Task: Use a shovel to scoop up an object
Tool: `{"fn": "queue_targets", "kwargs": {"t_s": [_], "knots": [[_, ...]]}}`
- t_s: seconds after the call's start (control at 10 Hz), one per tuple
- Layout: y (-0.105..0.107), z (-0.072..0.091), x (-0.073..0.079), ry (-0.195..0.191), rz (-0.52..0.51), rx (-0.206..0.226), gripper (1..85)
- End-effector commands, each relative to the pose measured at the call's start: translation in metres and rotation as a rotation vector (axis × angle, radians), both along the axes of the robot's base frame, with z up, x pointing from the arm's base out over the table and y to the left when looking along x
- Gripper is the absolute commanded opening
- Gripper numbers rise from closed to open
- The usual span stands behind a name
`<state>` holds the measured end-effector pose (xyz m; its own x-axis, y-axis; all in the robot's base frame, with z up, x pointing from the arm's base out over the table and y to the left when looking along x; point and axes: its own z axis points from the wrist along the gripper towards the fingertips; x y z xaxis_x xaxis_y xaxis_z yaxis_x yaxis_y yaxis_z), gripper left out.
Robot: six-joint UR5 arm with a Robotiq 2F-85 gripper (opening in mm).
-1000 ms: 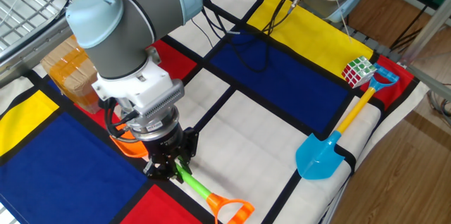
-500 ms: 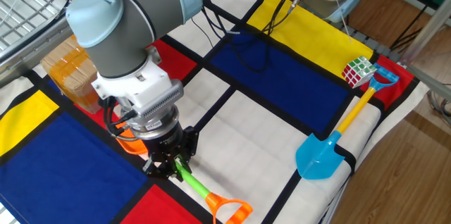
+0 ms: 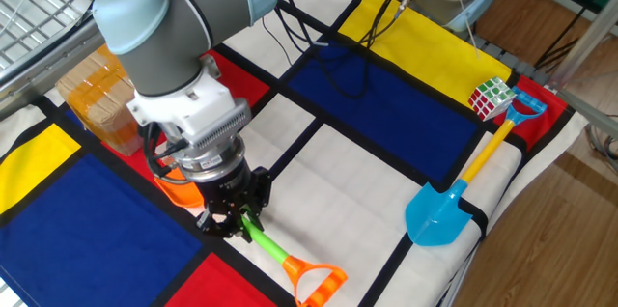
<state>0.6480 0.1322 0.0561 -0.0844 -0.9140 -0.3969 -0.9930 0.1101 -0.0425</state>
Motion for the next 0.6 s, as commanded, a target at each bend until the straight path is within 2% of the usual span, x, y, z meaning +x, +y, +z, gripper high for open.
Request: {"fn": "queue_targets", "kwargs": {"t_s": [0.0,0.2,0.4,0.5], "knots": [[-0.0057,0.0004,-0.0024,-0.009,0.007,0.008,1.0],[-0.0062,0.0005,0.0008,-0.024,0.011,0.005,1.0],[-0.0051,0.0011,0.0012,-0.020,-0.002,0.011,1.0],[-0.0081,-0.0001,0.0023,-0.022,-0.008,-0.001,1.0]]}}
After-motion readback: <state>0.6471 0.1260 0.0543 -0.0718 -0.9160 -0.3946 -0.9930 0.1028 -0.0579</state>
